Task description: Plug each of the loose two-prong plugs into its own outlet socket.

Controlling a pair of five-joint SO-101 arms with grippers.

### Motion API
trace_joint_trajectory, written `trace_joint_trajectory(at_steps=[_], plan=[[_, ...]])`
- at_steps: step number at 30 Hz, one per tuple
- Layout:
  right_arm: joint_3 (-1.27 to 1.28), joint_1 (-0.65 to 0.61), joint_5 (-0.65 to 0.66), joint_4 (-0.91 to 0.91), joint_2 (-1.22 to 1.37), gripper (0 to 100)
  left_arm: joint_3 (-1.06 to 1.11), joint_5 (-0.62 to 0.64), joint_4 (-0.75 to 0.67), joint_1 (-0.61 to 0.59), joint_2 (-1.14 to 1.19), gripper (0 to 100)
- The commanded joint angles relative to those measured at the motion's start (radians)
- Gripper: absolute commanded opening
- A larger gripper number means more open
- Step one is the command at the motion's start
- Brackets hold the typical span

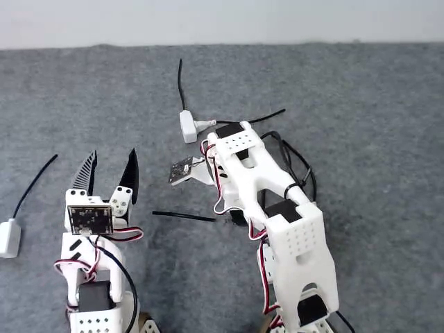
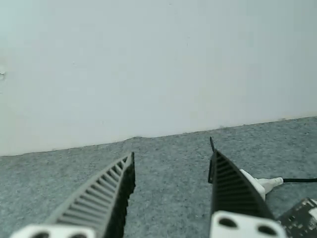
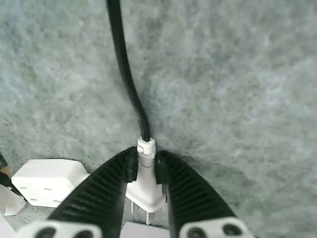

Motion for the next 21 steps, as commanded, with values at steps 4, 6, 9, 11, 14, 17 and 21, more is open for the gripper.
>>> trace_joint_trajectory(at_steps=[4,6,9,11,14,17,21], plan=[[0.028,-0.01,-0.012,-0.01,0.01,0.9,-0.005,-0.006,0.008,0.006,-0.012,23],[0.028,-0.01,-0.012,-0.01,0.01,0.9,-0.005,-0.006,0.028,0.006,-0.015,23],[0.028,-0.01,-0.012,-0.01,0.01,0.9,-0.005,-0.006,0.049,0.006,-0.015,23],[0.028,-0.01,-0.012,-0.01,0.01,0.9,-0.005,-0.006,0.051,0.006,-0.014,23],[0.028,-0.01,-0.012,-0.01,0.01,0.9,-0.005,-0.006,0.075,0.008,-0.012,23],[0.028,-0.008,-0.012,-0.01,0.01,0.9,-0.005,-0.006,0.097,0.008,-0.014,23],[0.028,-0.008,-0.012,-0.01,0.01,0.9,-0.005,-0.006,0.117,0.008,-0.012,23]])
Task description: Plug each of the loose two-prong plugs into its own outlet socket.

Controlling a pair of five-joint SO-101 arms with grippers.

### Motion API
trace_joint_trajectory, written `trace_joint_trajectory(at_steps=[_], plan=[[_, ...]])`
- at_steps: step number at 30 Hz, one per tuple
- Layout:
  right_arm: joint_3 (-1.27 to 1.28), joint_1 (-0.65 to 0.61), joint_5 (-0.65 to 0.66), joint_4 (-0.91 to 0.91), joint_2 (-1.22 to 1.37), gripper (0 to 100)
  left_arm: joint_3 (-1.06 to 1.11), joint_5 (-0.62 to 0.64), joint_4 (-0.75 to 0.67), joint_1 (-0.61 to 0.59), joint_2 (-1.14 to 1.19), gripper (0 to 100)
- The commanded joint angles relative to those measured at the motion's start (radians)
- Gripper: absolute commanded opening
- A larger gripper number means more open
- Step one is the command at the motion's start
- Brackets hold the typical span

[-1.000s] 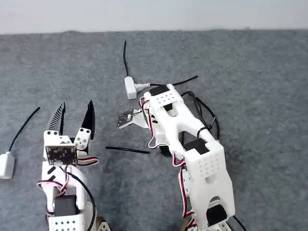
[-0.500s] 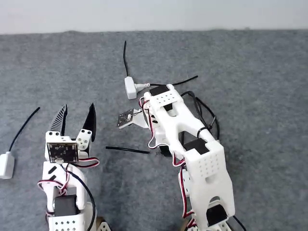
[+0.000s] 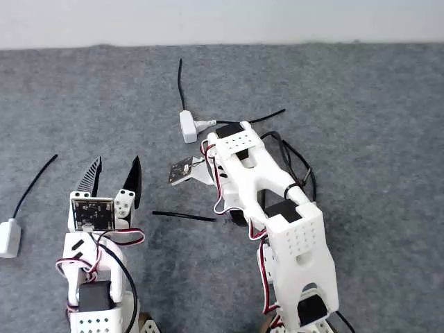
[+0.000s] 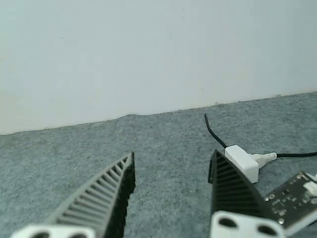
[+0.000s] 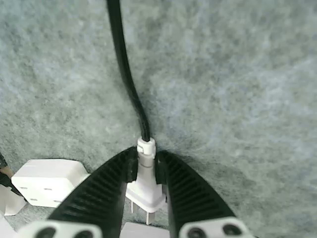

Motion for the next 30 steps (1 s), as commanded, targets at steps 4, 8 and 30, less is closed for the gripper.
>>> trace_joint_trajectory(at_steps=[4,8,30], plan=[[0.028,-0.008,-0.012,-0.01,0.01,0.9,-0.005,-0.006,0.018,0.003,-0.011,23],[0.028,-0.008,-0.012,-0.008,0.01,0.9,-0.005,-0.006,0.018,0.003,-0.011,23],[0.023,-0.085,-0.126,0.054,-0.292,0.9,-0.005,-0.006,0.046,0.003,-0.011,23]])
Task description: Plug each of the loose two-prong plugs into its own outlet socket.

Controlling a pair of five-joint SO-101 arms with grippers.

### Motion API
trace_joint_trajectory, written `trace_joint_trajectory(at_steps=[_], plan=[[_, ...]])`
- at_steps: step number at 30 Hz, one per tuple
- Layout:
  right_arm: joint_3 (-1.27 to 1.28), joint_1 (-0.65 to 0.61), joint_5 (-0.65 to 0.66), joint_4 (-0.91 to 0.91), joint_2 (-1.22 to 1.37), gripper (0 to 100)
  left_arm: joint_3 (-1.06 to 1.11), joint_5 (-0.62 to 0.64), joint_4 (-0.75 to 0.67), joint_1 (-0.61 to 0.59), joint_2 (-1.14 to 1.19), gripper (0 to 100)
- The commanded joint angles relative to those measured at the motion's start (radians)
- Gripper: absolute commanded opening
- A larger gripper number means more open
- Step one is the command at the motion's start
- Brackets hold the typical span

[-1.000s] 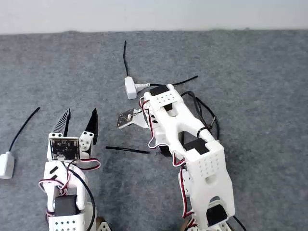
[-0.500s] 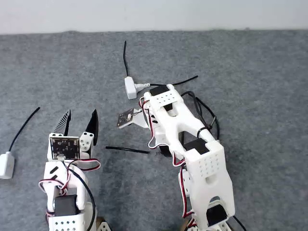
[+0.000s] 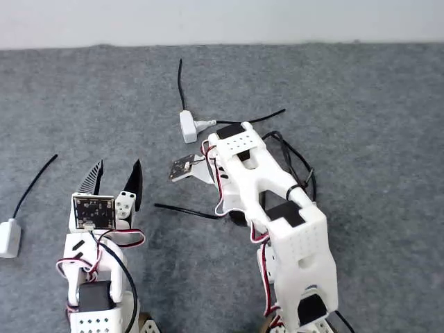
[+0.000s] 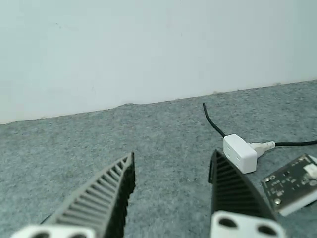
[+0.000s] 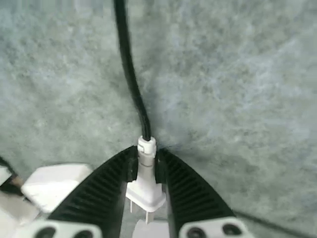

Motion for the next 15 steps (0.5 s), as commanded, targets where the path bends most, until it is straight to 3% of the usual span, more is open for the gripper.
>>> trace_joint_trajectory(at_steps=[1,6,15], plan=[[-0.043,-0.074,-0.038,0.076,-0.219,0.9,-0.005,-0.006,0.002,0.005,-0.011,23],[-0.178,-0.13,-0.092,0.176,-0.438,0.9,-0.005,-0.006,0.002,0.005,-0.011,23],[-0.319,-0.133,-0.216,0.168,-0.723,0.9,-0.005,-0.011,0.002,0.005,-0.011,23]])
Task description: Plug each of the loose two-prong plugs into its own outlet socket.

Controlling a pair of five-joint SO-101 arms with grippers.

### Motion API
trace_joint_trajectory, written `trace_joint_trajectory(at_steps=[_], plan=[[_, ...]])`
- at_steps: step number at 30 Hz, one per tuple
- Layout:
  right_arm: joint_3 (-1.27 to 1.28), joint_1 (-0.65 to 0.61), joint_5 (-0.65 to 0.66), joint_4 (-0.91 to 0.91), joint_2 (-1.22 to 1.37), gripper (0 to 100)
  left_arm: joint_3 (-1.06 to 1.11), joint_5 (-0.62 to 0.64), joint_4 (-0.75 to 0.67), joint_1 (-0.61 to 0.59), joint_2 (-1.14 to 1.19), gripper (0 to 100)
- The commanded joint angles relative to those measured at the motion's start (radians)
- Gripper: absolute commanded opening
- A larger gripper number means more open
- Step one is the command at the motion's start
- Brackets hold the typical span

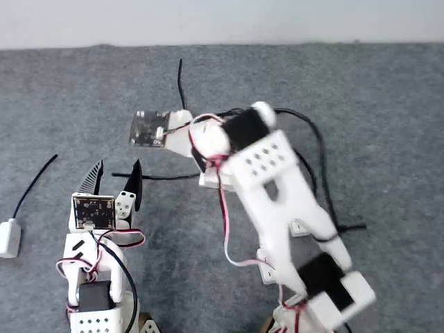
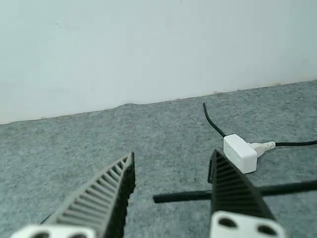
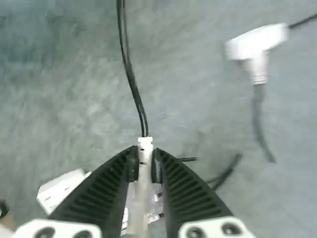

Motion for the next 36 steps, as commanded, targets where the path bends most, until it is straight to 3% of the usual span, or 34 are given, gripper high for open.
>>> trace_joint_trajectory(at_steps=[1,7,16,19,23,26,36], plan=[[-0.109,-0.005,-0.048,0.039,-0.13,0.9,-0.005,-0.011,0.002,0.005,-0.011,23],[-0.146,-0.005,-0.068,0.044,-0.2,0.9,-0.005,-0.011,0.002,0.005,-0.011,23],[0.189,-0.002,-0.123,0.002,-0.18,1.0,-0.005,-0.012,0.002,0.005,-0.011,23],[0.324,0.001,-0.193,-0.022,-0.127,5.2,-0.005,-0.012,0.002,0.005,-0.011,23],[0.463,0.025,-0.195,-0.01,-0.033,14.4,-0.005,-0.012,0.002,0.005,-0.011,23],[0.514,0.081,-0.126,0.039,0.021,17.8,-0.005,-0.012,0.002,0.005,-0.011,23],[0.651,0.403,0.137,0.041,0.031,15.4,-0.005,-0.012,0.002,0.005,-0.011,23]])
